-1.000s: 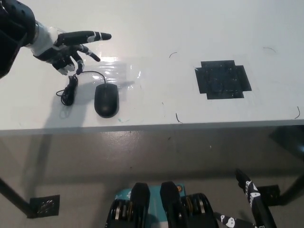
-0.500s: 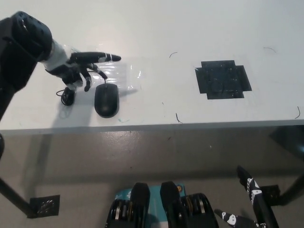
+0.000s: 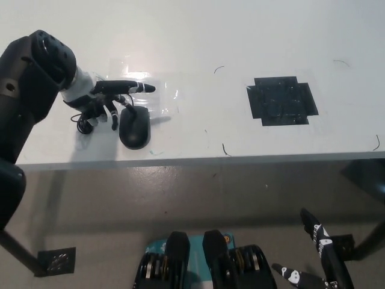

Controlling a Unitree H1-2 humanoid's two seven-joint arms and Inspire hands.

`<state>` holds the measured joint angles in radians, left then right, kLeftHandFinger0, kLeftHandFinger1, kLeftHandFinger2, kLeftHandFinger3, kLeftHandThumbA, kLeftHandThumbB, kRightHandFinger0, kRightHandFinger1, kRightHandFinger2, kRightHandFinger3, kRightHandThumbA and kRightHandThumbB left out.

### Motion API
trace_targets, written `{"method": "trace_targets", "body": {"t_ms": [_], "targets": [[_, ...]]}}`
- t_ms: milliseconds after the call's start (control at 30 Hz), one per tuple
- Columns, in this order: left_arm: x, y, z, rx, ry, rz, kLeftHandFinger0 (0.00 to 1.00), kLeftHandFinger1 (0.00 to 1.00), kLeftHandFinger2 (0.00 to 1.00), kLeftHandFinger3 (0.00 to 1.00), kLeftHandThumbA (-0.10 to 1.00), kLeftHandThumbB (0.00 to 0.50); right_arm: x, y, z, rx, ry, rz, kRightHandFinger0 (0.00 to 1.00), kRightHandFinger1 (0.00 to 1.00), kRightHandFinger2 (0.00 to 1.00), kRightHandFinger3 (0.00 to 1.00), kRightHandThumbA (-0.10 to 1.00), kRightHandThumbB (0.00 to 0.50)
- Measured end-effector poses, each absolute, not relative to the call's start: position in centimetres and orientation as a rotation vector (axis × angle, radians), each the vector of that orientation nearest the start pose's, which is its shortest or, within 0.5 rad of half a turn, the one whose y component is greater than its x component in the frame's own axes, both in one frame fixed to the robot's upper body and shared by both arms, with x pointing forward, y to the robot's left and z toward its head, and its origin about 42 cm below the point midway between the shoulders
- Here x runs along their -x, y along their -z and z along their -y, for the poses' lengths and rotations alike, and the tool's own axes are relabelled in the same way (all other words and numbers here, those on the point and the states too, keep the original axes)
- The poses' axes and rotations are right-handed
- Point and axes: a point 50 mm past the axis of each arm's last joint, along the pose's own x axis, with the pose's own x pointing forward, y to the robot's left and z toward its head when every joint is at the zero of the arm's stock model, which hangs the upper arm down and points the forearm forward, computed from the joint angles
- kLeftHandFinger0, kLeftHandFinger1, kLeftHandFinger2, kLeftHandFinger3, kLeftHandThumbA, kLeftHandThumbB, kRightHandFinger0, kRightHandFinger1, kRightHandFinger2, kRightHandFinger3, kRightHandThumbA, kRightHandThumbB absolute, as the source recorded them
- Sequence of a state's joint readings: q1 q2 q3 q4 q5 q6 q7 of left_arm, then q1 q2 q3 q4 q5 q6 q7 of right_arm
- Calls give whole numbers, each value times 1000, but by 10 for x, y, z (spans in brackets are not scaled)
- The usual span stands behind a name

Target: The robot uses left hand to click on the left button of the black mouse, which is placed on the left area of the table

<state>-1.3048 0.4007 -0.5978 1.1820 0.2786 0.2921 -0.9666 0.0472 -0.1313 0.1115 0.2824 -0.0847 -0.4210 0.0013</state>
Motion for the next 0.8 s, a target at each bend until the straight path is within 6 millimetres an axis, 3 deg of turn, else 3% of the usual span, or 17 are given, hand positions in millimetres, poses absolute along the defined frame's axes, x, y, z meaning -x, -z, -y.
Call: {"method": "trace_targets", "body": {"t_ms": [67, 167, 333, 433, 533, 667, 800], "targets": [[-576, -328, -251, -962, 745, -711, 0, 0, 177, 985, 1000, 314, -252, -34, 231, 200, -144, 87, 1000, 1000, 1000, 1000, 1000, 163], [-577, -329, -251, -963, 734, -711, 0, 0, 254, 1000, 1000, 316, -252, -34, 231, 200, -145, 87, 1000, 1000, 1000, 1000, 1000, 155], [-578, -330, -253, -969, 722, -713, 0, 0, 233, 1000, 1000, 310, -252, -34, 231, 200, -147, 86, 1000, 1000, 1000, 1000, 1000, 152], [-579, -334, -255, -975, 708, -717, 0, 0, 272, 1000, 1000, 306, -252, -34, 231, 201, -149, 85, 1000, 1000, 1000, 1000, 1000, 152], [-581, -341, -253, -979, 700, -704, 0, 0, 197, 1000, 1000, 312, -252, -34, 231, 201, -153, 86, 1000, 1000, 1000, 1000, 1000, 157], [-582, -347, -252, -985, 698, -688, 0, 0, 327, 1000, 1000, 319, -252, -34, 230, 201, -157, 85, 1000, 1000, 1000, 1000, 1000, 150], [-582, -348, -252, -992, 705, -684, 0, 0, 213, 1000, 1000, 290, -252, -34, 230, 201, -161, 85, 1000, 1000, 1000, 1000, 1000, 156]]}}
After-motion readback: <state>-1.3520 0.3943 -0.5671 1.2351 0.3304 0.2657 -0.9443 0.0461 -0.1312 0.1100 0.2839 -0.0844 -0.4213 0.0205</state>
